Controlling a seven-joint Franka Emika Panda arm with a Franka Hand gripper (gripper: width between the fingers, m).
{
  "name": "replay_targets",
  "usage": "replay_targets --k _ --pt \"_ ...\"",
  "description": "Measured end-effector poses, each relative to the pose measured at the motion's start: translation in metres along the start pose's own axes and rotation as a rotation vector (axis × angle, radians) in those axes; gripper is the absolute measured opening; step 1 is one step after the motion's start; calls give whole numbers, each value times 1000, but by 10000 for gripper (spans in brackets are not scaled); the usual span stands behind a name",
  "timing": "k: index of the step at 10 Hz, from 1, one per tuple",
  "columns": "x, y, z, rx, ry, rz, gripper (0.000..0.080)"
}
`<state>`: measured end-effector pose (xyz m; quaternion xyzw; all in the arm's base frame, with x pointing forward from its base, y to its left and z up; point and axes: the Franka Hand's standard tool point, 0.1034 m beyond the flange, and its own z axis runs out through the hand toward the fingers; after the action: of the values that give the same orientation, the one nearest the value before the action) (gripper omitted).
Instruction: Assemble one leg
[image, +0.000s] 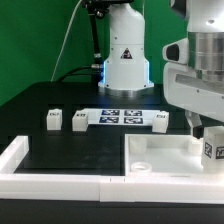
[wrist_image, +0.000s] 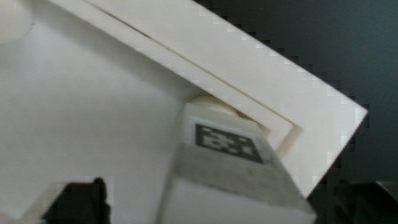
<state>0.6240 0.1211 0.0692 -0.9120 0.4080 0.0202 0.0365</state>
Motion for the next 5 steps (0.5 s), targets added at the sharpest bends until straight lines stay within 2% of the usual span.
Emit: replay_targets --k 5 --pt "10 3 -4 -10 -5 -696 649"
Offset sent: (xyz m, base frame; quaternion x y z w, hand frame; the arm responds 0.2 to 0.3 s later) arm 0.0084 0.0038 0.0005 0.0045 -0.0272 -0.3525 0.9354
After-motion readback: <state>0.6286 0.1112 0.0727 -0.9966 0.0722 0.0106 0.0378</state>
